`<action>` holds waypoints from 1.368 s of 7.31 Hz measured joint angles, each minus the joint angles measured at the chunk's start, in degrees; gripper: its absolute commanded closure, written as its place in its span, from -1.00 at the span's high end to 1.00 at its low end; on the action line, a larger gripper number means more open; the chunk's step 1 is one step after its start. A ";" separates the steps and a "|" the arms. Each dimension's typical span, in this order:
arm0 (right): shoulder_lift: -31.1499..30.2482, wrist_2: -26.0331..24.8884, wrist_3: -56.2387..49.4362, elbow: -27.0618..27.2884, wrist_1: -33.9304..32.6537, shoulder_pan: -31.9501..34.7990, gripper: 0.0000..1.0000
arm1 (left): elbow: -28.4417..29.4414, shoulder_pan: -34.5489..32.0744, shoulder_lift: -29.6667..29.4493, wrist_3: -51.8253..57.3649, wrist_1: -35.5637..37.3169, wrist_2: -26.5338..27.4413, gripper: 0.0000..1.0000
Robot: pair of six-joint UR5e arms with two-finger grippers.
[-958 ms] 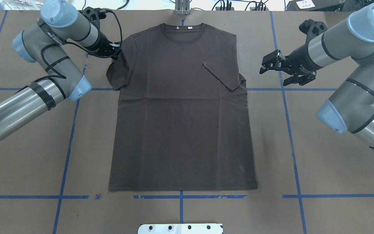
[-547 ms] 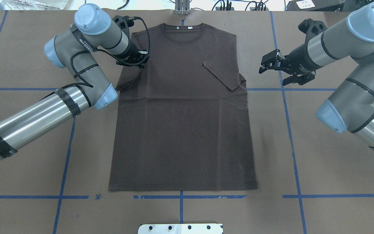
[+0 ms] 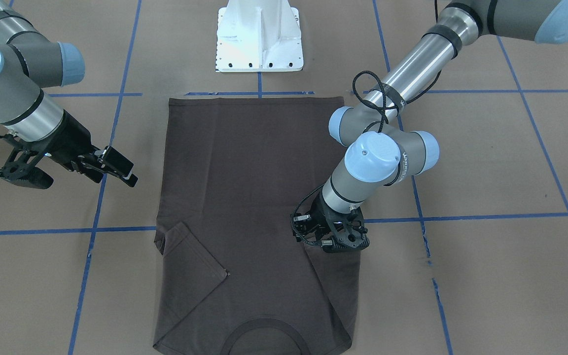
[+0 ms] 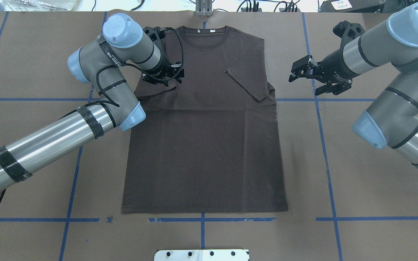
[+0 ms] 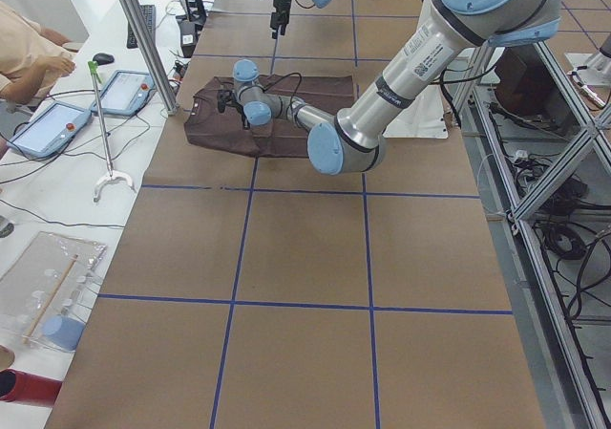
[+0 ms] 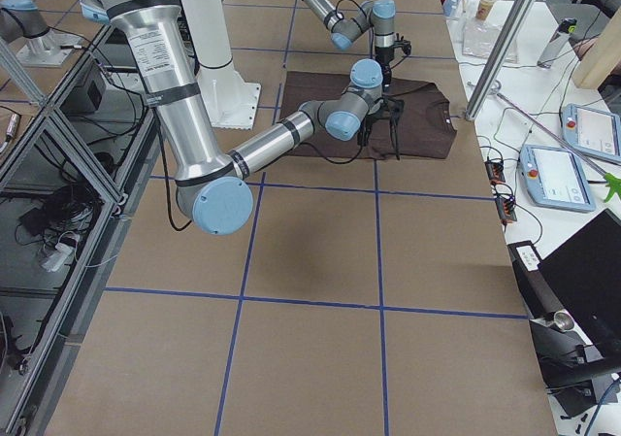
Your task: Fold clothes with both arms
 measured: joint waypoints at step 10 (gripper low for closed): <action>-16.35 -38.50 38.01 23.28 -12.79 -42.24 0.71 | -28.90 2.18 18.34 -5.71 0.08 -2.56 0.54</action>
